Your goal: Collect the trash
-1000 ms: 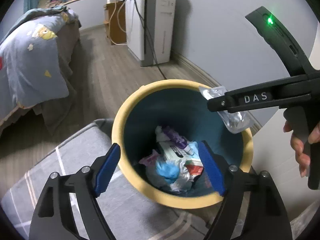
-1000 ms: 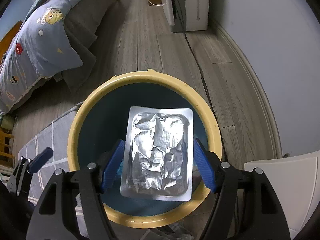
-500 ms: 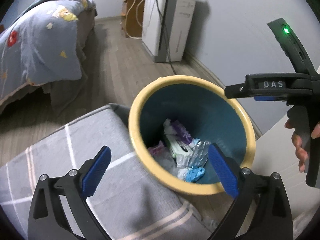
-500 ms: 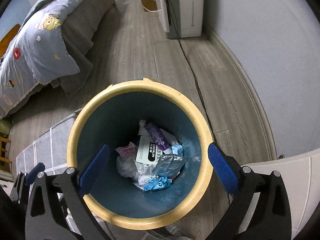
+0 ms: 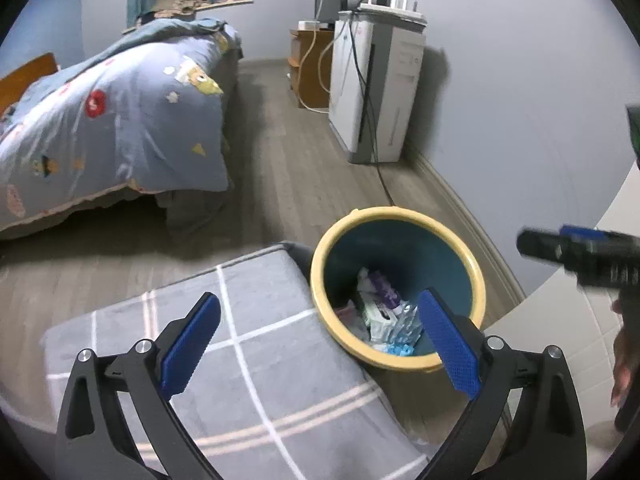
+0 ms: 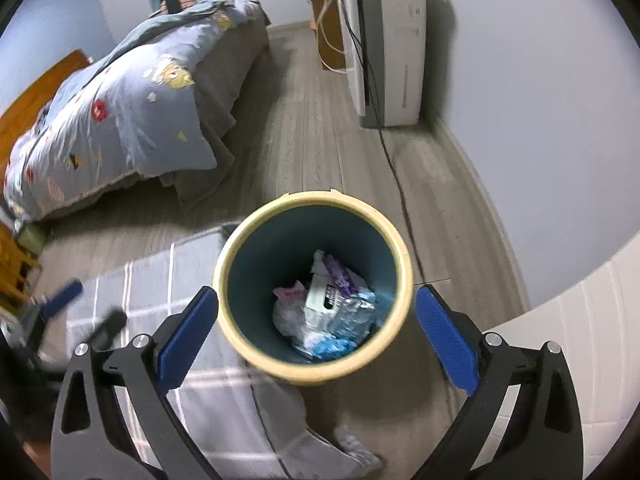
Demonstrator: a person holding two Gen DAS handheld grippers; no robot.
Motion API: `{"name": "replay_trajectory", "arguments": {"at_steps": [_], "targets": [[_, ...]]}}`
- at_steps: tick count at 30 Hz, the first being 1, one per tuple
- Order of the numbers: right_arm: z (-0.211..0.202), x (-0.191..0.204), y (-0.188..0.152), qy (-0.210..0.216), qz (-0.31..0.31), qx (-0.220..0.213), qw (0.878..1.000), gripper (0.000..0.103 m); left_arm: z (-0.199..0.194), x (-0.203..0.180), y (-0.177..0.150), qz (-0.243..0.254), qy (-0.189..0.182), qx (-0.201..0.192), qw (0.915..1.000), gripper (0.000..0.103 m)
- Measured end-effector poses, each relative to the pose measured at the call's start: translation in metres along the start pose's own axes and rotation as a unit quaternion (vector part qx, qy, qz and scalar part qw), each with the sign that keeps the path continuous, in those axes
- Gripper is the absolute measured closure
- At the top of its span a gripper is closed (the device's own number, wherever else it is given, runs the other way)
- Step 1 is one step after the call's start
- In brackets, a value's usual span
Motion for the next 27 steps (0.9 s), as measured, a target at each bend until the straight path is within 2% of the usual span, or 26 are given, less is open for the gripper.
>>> {"name": "replay_trajectory", "arguments": {"at_steps": [5, 9, 12, 15, 19, 27], "targets": [[-0.017, -0.009, -0.024, -0.039, -0.019, -0.019, 0.999, 0.006, -0.024, -0.014, -0.008, 0.017, -0.026, -0.005, 0.9995, 0.005], [-0.013, -0.019, -0.034, -0.048, -0.009, -0.015, 0.999, 0.006, -0.018, -0.015, -0.013, 0.019, -0.024, -0.001, 0.9995, 0.005], [-0.011, -0.027, -0.036, -0.062, 0.006, -0.008, 0.998, 0.006, -0.008, -0.016, -0.015, 0.017, -0.040, -0.001, 0.9990, 0.005], [-0.006, -0.024, -0.041, -0.052, 0.001, 0.006, 0.999, 0.006, 0.002, -0.017, -0.016, 0.039, -0.032, 0.015, 0.9986, 0.005], [-0.005, -0.023, -0.040, -0.059, -0.004, -0.002, 0.998, 0.006, 0.008, -0.020, -0.016, 0.072, -0.019, 0.015, 0.9971, 0.005], [-0.011, -0.025, -0.036, -0.052, 0.004, -0.018, 0.998, 0.006, 0.014, -0.020, -0.022, 0.061, -0.034, 0.030, 0.9971, 0.005]]}}
Point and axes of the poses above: each gripper's, at about its wrist camera, not at the fingertips, and z roughly the way its jaws point, x to its left, y to its top, the point moved 9 cm from there along z, roughly the way its jaws point, and after that the axes turned 5 degrees about z, right-handed, at the moved point
